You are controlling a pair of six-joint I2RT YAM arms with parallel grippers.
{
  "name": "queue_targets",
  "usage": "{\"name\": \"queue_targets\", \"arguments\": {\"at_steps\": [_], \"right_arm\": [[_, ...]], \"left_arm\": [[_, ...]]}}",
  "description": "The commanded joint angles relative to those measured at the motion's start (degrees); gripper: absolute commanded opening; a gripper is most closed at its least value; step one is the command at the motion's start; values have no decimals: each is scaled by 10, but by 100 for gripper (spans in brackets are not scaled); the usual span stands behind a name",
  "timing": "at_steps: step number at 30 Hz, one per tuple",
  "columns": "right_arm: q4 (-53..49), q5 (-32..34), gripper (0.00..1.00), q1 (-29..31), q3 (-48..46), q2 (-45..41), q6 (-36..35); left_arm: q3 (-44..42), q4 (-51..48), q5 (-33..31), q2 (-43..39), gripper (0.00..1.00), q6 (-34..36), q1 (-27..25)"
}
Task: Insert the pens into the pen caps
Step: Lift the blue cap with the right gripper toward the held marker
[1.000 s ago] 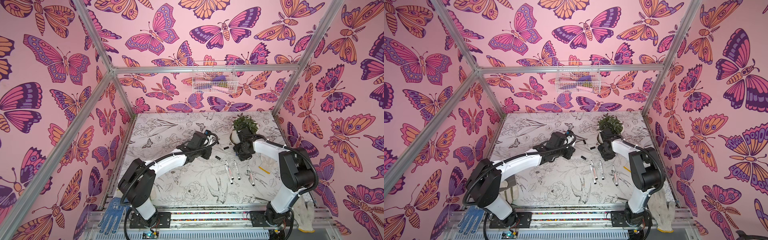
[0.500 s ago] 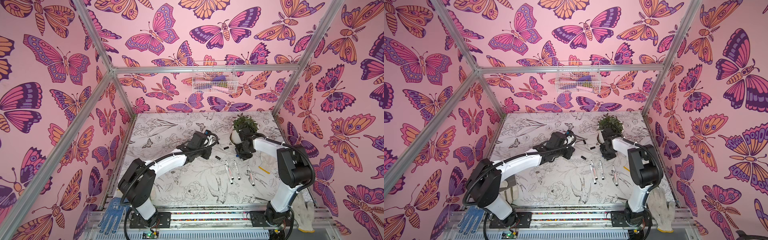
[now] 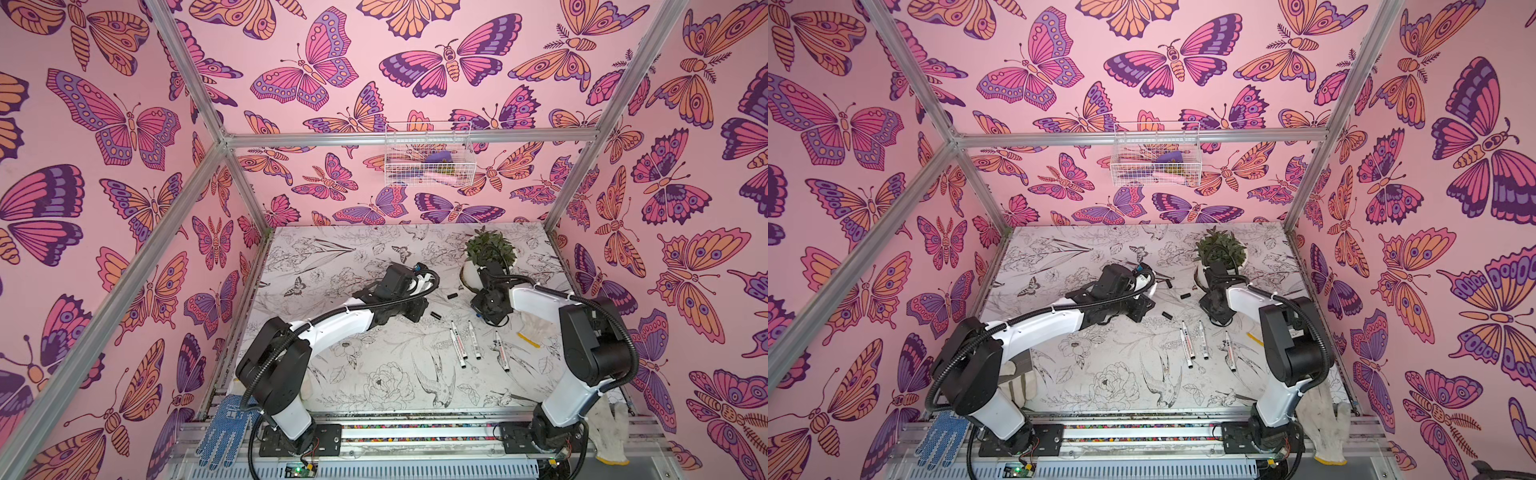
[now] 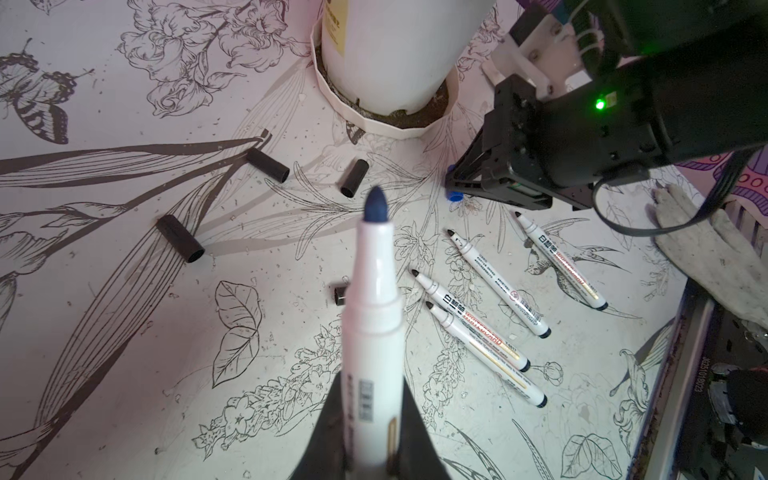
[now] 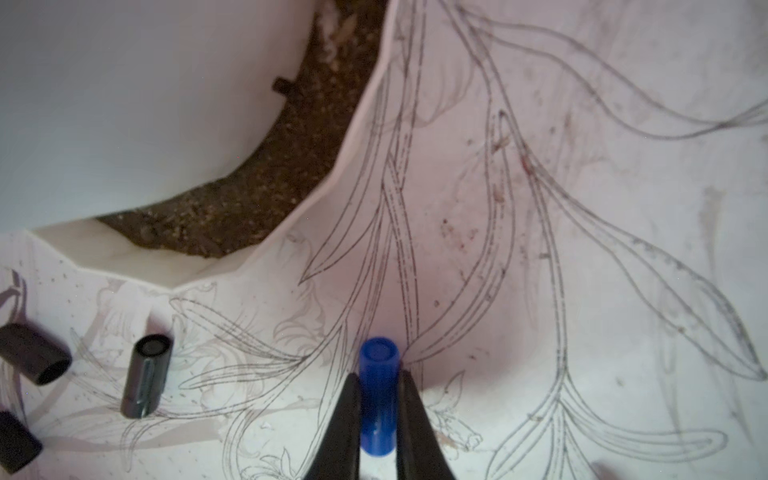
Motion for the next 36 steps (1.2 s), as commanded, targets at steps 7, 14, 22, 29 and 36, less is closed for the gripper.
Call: {"name": "queue_targets", "arguments": {"at_steps": [7, 14, 22, 29, 36], "right_arm": [[-78, 7, 23, 39, -23, 26, -87], [-92, -15, 31, 38, 10, 47, -115], [-113, -16, 30, 26, 33, 66, -99], [-96, -29, 8, 16, 29, 65, -97], [20, -123, 0, 17, 0, -67, -181]], "left_arm": [[5, 1, 19, -1, 0, 5, -2], [5, 1, 17, -4, 0, 2, -2], [4, 0, 14, -5, 0, 1, -2], [6, 1, 23, -5, 0, 0, -2], [3, 2, 57, 2, 0, 15, -4]]}}
